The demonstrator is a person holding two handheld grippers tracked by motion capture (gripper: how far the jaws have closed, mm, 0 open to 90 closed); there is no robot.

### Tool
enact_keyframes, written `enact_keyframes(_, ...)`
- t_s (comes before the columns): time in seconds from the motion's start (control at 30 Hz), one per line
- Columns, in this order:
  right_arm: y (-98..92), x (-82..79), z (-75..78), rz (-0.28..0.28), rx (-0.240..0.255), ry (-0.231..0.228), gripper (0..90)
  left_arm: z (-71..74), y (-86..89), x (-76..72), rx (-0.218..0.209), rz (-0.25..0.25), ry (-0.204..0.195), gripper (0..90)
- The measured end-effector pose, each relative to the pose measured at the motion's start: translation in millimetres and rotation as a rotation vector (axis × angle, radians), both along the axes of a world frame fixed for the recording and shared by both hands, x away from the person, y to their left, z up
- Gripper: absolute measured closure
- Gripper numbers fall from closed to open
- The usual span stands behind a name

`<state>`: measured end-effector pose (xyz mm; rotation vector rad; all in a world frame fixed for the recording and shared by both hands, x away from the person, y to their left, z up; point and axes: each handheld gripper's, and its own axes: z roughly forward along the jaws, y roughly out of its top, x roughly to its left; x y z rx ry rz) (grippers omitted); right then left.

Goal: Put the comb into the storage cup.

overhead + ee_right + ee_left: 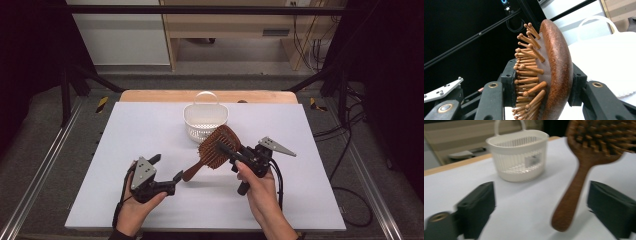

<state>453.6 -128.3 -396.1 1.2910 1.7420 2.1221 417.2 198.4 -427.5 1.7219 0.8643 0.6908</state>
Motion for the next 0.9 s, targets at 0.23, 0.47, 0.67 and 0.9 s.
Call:
enact_keyframes(0.23, -5.2, 1.5, 0.5, -0.015, 0.003, -0.003, 52.9, 0.5, 26.2, 6.5, -0.052, 0.069, -0.026, 2.5)
enact_keyframes(0.47, -9.1, 1.7, 0.8, -0.028, -0.006, -0.013, 52.9, 3.7, 47.8, 1.2, -0.079, 0.126, -0.055, 2.5)
enact_keyframes(0.67, -10.9, 3.0, 1.1, -0.037, -0.009, -0.009, 52.8, 3.5, 58.3, -6.5, -0.081, 0.156, -0.076, 2.5)
enact_keyframes(0.9, -10.4, 3.7, 6.8, -0.039, -0.018, -0.018, 52.7, -2.8, 72.5, -2.5, -0.098, 0.201, -0.075, 2.4)
